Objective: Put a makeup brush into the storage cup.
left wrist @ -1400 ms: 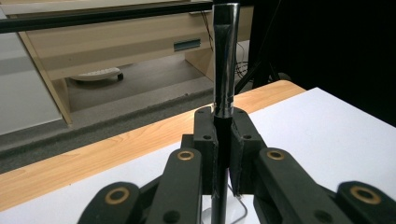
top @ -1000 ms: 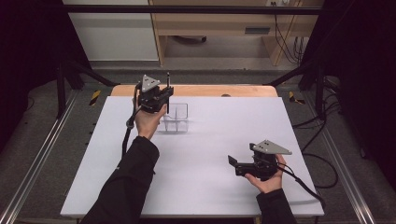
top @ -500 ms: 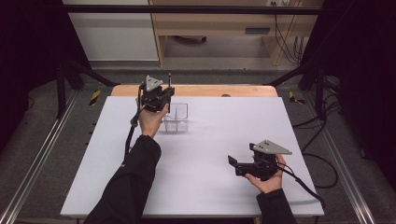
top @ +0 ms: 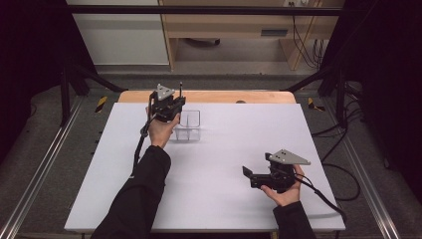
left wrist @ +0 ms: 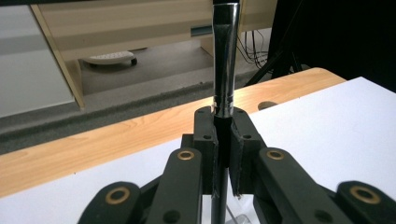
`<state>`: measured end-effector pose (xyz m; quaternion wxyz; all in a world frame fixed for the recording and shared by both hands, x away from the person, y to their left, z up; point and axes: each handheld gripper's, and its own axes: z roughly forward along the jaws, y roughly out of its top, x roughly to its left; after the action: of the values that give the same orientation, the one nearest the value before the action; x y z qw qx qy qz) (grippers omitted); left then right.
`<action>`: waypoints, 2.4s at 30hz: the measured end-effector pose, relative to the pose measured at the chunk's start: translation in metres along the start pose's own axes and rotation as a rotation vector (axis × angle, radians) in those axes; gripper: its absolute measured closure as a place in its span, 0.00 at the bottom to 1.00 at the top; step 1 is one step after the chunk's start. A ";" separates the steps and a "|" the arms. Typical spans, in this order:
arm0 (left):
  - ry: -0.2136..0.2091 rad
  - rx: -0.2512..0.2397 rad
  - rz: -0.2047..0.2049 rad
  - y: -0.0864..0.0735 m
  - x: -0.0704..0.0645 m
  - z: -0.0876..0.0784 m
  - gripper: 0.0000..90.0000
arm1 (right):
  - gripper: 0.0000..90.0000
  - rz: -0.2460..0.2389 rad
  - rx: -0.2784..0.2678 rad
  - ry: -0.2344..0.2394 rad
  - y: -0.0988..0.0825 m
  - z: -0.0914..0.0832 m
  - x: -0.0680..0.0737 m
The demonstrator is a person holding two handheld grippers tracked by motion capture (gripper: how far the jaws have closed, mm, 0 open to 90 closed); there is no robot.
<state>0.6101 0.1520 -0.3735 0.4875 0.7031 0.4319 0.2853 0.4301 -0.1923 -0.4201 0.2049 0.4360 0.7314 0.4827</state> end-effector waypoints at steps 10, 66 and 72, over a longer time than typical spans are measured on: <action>-0.003 0.016 -0.008 -0.010 0.001 0.000 0.92 | 0.06 -0.001 -0.002 0.000 0.000 0.000 0.000; -0.109 0.010 0.056 -0.038 -0.010 -0.092 0.35 | 0.06 0.013 -0.042 -0.019 0.006 -0.009 -0.004; -0.110 0.009 0.057 -0.044 -0.011 -0.109 0.30 | 0.06 0.013 -0.044 -0.021 0.006 -0.010 -0.004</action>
<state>0.5013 0.1967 -0.3750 0.4993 0.7319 0.3854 0.2580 0.4279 -0.1998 -0.4109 0.2188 0.4411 0.7157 0.4953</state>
